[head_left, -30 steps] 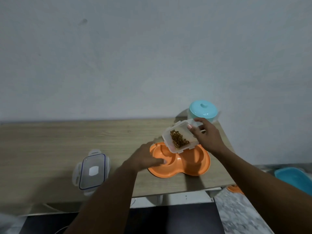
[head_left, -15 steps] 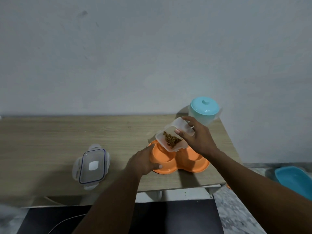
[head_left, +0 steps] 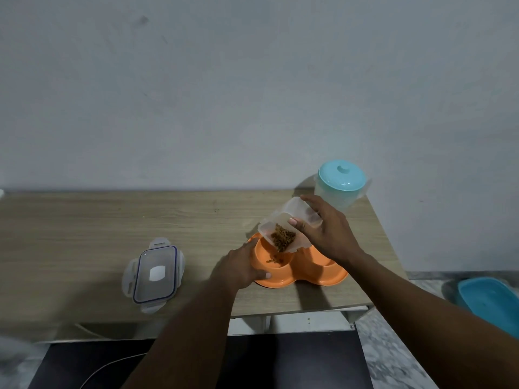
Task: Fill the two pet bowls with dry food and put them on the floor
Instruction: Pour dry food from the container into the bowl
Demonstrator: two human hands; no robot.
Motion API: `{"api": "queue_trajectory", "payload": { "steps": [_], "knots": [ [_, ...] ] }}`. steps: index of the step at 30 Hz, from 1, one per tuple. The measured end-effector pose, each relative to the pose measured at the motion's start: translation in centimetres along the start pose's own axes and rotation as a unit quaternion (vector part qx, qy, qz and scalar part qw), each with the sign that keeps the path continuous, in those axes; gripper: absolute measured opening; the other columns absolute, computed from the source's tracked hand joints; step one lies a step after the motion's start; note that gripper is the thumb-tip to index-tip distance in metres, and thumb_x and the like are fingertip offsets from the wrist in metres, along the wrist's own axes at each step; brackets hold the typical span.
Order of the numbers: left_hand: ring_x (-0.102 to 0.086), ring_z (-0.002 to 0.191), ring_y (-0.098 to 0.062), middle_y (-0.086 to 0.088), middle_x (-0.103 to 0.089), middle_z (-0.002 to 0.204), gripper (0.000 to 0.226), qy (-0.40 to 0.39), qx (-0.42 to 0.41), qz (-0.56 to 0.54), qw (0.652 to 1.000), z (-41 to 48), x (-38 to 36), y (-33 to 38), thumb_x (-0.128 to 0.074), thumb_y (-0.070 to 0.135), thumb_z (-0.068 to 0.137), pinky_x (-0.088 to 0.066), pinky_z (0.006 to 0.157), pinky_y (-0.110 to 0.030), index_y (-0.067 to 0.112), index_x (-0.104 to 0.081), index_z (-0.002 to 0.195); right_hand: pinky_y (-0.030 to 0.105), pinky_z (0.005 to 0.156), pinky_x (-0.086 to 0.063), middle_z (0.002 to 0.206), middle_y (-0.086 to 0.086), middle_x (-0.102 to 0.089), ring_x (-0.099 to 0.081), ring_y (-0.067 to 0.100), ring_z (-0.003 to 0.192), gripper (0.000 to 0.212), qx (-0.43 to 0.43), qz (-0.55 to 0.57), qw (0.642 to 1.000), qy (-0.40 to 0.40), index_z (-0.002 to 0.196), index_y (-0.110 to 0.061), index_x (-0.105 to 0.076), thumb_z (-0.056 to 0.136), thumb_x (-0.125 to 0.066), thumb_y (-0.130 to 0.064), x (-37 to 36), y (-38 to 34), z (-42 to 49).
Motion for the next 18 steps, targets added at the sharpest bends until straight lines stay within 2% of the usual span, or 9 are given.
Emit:
{"api": "queue_trajectory", "payload": {
  "steps": [7, 18],
  "knots": [
    [-0.056, 0.123, -0.023, 0.006, -0.058, 0.138, 0.11, -0.006, 0.009, -0.006, 1.0, 0.44, -0.32, -0.48, -0.077, 0.066, 0.055, -0.048, 0.102, -0.048, 0.046, -0.022, 0.149, 0.036, 0.086, -0.055, 0.132, 0.0, -0.062, -0.054, 0.008, 0.105, 0.069, -0.022, 0.016, 1.0, 0.01, 0.139, -0.025, -0.052, 0.084, -0.064, -0.064, 0.15, 0.2, 0.01],
    [-0.058, 0.119, -0.022, 0.006, -0.061, 0.133, 0.106, -0.009, 0.011, -0.002, 1.0, 0.44, -0.11, -0.39, -0.078, 0.064, 0.055, -0.049, 0.1, -0.048, 0.046, -0.028, 0.146, 0.031, 0.084, -0.051, 0.133, 0.0, -0.061, -0.053, 0.007, 0.107, 0.067, -0.013, 0.004, 1.0, 0.017, 0.139, -0.027, -0.051, 0.084, -0.065, -0.062, 0.29, 0.29, 0.26]
  ]
}}
Point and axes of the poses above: each hand's wrist, its own z-axis towards the middle knuckle, its own x-axis out of the back of the hand, y = z × x, the point moved 4 cm from there along z, towards the middle knuckle
